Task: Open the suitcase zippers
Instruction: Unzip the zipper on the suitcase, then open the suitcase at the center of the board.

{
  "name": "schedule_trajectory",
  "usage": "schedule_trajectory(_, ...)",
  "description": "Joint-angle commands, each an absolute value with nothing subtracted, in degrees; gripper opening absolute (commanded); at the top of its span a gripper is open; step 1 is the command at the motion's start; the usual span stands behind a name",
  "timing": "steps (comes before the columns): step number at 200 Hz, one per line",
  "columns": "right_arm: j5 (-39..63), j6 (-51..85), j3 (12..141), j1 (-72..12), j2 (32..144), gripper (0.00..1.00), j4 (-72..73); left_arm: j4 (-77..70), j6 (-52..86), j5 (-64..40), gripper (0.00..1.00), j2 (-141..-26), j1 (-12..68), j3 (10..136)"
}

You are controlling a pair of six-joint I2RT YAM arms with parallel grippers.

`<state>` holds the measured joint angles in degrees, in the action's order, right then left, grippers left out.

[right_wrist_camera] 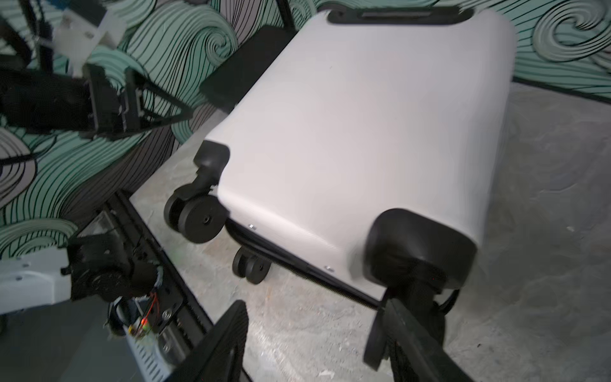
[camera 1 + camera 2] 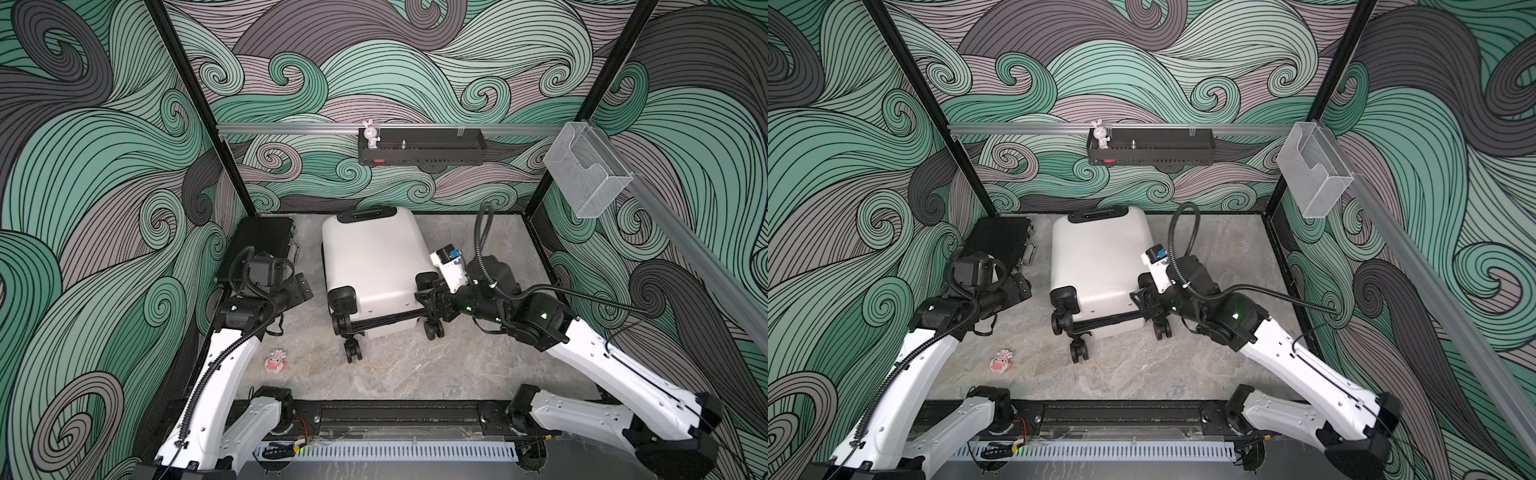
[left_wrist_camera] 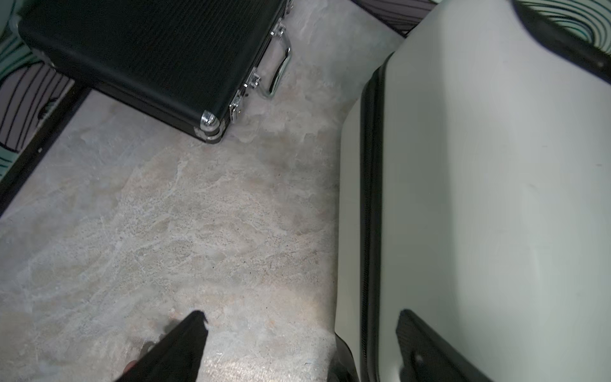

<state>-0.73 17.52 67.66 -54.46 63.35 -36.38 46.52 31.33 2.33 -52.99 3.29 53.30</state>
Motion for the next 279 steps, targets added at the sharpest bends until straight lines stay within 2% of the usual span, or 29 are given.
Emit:
schedule_trajectory(1,-6.46,25.79,70.24,-61.8,68.78,0.68,-41.97,40.0,33.68,-5.97,0.93,-54.39,-0.53,49.34)
schedule_trajectory(26,-8.25,28.27,72.44,-69.22,75.5,0.71,-38.82,35.43,36.22,-9.37,0.93,-55.63,-3.51,44.78)
schedule_trajectory(55,-8.14,26.67,74.93,-72.51,82.21,0.73,-35.61,32.21,36.43,-11.4,0.93,-56.64,-4.98,42.54)
schedule_trajectory(90,-8.18,26.1,78.48,-73.7,88.71,0.77,-32.23,31.0,35.68,-14.18,0.93,-59.09,-6.21,43.15)
schedule_trajectory(215,-26.16,30.25,84.04,-74.27,101.67,0.8,-17.42,31.13,34.62,-18.45,0.93,-58.37,-9.75,42.75)
schedule_trajectory(240,-28.88,29.54,84.95,-73.43,103.7,0.72,-15.46,31.11,34.59,-18.65,0.93,-57.87,-9.8,42.38)
schedule_trajectory(279,-27.51,24.63,80.07,-73.06,100.96,0.35,-9.99,32.16,33.3,-18.85,0.91,-57.31,-9.93,43.57)
